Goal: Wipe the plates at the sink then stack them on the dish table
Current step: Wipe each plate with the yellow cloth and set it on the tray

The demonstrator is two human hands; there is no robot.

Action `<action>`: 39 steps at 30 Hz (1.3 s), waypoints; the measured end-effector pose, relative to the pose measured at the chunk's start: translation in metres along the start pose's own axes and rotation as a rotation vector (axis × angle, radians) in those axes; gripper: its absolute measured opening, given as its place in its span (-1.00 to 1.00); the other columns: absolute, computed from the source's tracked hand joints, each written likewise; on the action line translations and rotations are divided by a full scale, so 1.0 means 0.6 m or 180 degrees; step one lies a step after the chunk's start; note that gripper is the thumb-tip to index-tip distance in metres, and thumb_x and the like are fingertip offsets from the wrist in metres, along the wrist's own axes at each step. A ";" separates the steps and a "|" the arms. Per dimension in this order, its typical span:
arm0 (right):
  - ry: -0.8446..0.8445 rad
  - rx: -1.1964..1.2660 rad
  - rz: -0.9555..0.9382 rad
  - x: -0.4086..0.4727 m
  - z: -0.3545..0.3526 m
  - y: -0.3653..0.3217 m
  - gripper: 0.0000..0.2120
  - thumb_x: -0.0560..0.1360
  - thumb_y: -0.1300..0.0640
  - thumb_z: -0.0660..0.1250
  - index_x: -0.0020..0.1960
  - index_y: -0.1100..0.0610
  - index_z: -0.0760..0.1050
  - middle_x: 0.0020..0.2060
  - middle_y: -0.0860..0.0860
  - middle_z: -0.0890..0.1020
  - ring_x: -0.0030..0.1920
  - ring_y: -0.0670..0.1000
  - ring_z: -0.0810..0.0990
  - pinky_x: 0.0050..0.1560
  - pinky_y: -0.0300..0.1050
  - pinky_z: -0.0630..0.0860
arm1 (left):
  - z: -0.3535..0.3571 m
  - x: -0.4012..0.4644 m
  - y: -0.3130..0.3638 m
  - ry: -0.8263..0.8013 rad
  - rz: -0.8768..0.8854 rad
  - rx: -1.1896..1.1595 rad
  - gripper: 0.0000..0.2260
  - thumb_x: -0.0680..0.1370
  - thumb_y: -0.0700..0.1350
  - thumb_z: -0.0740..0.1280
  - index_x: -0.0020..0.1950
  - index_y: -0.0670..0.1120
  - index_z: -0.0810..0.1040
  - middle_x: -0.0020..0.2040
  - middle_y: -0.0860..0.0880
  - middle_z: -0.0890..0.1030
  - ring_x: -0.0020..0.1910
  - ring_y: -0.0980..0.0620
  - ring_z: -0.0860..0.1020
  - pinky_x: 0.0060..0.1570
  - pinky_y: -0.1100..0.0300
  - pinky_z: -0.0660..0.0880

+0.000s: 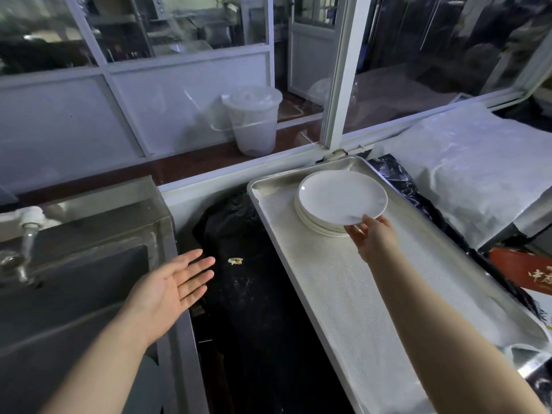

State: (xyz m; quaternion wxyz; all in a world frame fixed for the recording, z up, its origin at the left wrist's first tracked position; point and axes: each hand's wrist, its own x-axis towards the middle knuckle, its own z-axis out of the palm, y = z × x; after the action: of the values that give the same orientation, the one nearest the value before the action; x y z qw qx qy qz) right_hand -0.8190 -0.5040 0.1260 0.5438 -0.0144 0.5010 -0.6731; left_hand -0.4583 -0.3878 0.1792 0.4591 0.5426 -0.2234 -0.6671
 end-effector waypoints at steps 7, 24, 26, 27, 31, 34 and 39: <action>0.0078 -0.0034 -0.0033 0.024 0.006 0.008 -0.58 0.55 0.39 0.22 0.37 0.15 0.32 0.15 0.25 0.55 -0.11 0.15 0.63 -0.34 0.03 0.64 | -0.023 0.005 -0.005 0.0049 -0.0028 -0.0067 -0.73 0.62 -0.11 0.14 0.25 -0.05 0.54 0.14 -0.08 0.66 0.04 0.00 0.67 0.03 0.03 0.46; 0.0936 -0.2808 -0.0626 0.034 0.010 0.037 -0.54 0.52 -0.09 0.21 0.35 0.07 0.28 0.28 0.18 0.26 0.08 0.25 0.51 0.12 0.13 0.53 | -0.005 0.007 -0.016 0.0103 -0.0074 0.0006 -0.73 0.64 -0.13 0.12 0.25 -0.07 0.54 0.12 -0.08 0.67 0.03 -0.01 0.67 0.04 0.04 0.48; 0.0861 -0.2846 -0.0553 0.033 0.006 0.038 -0.50 0.51 -0.13 0.21 0.38 0.05 0.24 0.30 0.17 0.24 0.09 0.26 0.50 0.14 0.20 0.52 | -0.005 0.007 -0.018 0.0101 -0.0077 0.0019 -0.73 0.64 -0.13 0.12 0.25 -0.06 0.54 0.12 -0.08 0.67 0.04 0.00 0.67 0.04 0.04 0.48; 0.0803 -0.2853 -0.0534 0.033 0.002 0.036 -0.49 0.51 -0.14 0.20 0.39 0.05 0.23 0.31 0.17 0.25 0.04 0.22 0.49 0.13 0.19 0.53 | -0.005 0.007 -0.018 0.0098 -0.0077 0.0022 -0.73 0.64 -0.13 0.12 0.25 -0.06 0.54 0.12 -0.08 0.68 0.04 0.00 0.67 0.03 0.04 0.48; 0.0412 -0.2535 -0.0245 0.019 -0.008 0.028 -0.55 0.56 -0.13 0.16 0.31 0.14 0.35 0.14 0.08 0.40 -0.10 0.06 0.47 -0.12 0.01 0.55 | -0.005 0.005 -0.021 0.0077 -0.0081 0.0024 -0.73 0.64 -0.14 0.12 0.25 -0.06 0.54 0.12 -0.08 0.68 0.03 0.01 0.67 0.02 0.05 0.48; 0.0120 -0.1934 0.0068 -0.019 -0.023 0.043 -0.70 0.59 -0.03 0.21 0.09 0.21 0.46 0.06 0.15 0.55 0.07 0.15 0.55 -0.15 -0.05 0.52 | -0.011 -0.001 -0.024 0.0030 -0.0082 -0.0061 -0.73 0.64 -0.13 0.12 0.24 -0.05 0.54 0.12 -0.08 0.67 0.02 0.00 0.67 0.02 0.05 0.48; -0.1027 -0.1885 0.0388 -0.126 -0.060 0.075 -0.76 0.54 0.10 0.30 0.12 0.20 0.59 0.02 0.13 0.69 -0.05 0.10 0.67 -0.08 -0.08 0.57 | -0.042 -0.022 -0.022 -0.0051 -0.0064 -0.0132 -0.74 0.63 -0.12 0.14 0.24 -0.05 0.55 0.12 -0.08 0.67 0.04 0.00 0.67 0.02 0.05 0.48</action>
State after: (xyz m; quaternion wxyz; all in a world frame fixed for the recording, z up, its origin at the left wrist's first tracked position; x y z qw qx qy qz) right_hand -0.7764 -0.4197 0.1165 0.6275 -0.2480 0.5822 -0.4537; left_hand -0.4397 -0.3652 0.1676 0.4617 0.5298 -0.2077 -0.6804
